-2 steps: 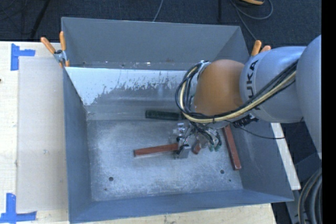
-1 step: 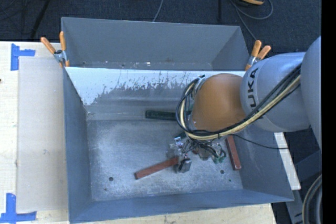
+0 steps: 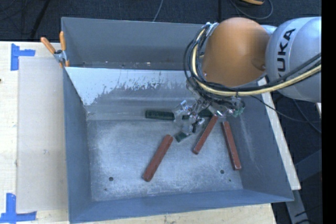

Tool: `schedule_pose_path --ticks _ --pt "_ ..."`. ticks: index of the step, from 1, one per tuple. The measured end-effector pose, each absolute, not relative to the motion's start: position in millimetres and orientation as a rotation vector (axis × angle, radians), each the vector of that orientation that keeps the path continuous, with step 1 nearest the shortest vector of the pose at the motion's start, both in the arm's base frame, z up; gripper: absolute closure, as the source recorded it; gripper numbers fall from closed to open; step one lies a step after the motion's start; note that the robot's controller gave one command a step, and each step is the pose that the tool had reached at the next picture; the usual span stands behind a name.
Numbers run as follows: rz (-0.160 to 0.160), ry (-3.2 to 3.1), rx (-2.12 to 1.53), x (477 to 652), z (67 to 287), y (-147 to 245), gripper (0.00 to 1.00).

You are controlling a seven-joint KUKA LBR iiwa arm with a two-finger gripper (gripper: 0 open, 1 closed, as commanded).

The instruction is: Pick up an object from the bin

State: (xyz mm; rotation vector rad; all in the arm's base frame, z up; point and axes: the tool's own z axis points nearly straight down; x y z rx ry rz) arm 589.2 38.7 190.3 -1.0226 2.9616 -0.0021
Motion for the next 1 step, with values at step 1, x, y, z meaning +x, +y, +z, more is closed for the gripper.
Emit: schedule_pose_path --ticks 1 --pt "0.002 2.971 -1.017 587.4 187.3 37.7 0.00"
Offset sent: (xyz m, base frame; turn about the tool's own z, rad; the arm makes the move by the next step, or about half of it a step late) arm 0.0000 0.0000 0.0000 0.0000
